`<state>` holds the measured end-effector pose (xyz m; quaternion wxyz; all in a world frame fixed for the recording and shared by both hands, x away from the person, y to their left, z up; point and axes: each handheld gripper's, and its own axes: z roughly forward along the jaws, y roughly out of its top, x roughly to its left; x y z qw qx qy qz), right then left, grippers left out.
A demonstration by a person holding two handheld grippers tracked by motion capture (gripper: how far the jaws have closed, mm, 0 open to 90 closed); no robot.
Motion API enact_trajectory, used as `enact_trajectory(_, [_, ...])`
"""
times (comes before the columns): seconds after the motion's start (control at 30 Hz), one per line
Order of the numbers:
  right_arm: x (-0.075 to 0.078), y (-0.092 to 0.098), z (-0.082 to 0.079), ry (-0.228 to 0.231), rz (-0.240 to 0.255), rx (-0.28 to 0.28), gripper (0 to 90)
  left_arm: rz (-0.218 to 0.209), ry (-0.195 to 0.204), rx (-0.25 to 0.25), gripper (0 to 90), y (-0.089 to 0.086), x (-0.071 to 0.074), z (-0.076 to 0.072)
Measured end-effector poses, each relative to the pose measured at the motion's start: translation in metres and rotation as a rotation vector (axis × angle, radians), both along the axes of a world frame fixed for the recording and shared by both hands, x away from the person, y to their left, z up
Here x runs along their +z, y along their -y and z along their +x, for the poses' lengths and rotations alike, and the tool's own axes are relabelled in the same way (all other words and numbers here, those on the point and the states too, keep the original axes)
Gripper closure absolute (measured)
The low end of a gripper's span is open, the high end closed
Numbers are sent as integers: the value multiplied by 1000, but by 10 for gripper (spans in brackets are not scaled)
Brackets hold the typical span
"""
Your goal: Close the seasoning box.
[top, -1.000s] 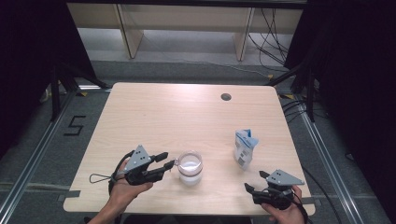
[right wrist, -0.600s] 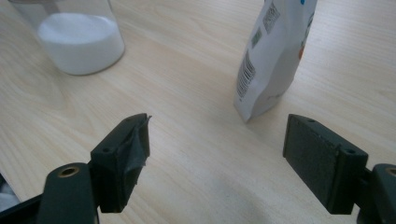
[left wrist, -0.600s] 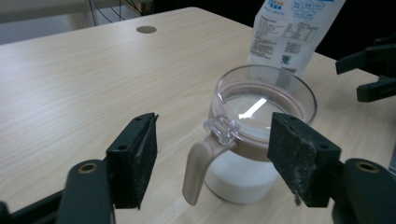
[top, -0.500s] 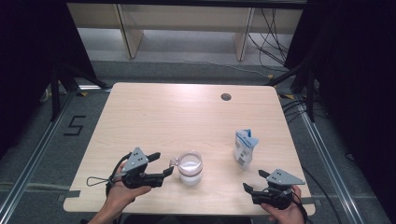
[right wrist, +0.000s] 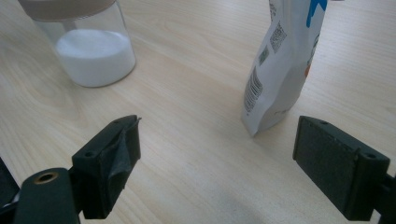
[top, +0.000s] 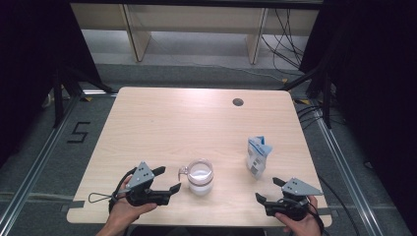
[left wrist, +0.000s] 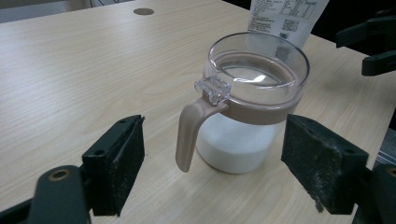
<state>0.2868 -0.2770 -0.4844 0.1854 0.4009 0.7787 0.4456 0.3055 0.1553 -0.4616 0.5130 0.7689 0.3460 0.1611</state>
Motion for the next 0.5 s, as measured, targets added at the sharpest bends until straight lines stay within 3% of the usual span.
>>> enact_trajectory(0.13, [1, 1, 2, 14, -11, 16, 160, 13, -8, -11, 181, -3, -3, -4])
enact_trajectory(0.3, [1, 2, 1, 18, -4, 8, 160, 17, -25, -7, 180, -8, -10, -7])
enact_trajectory(0.33, [2, 0, -2, -3, 10, -9, 160, 14, -29, -7, 180, -8, -11, -8])
enact_trajectory(0.37, [2, 1, -1, 11, -4, -4, 159, 17, -32, -5, 180, -9, -13, -10])
enact_trajectory(0.5, [2, 0, -2, 18, -1, 4, 159, 52, -33, -14, 180, -12, -19, -14])
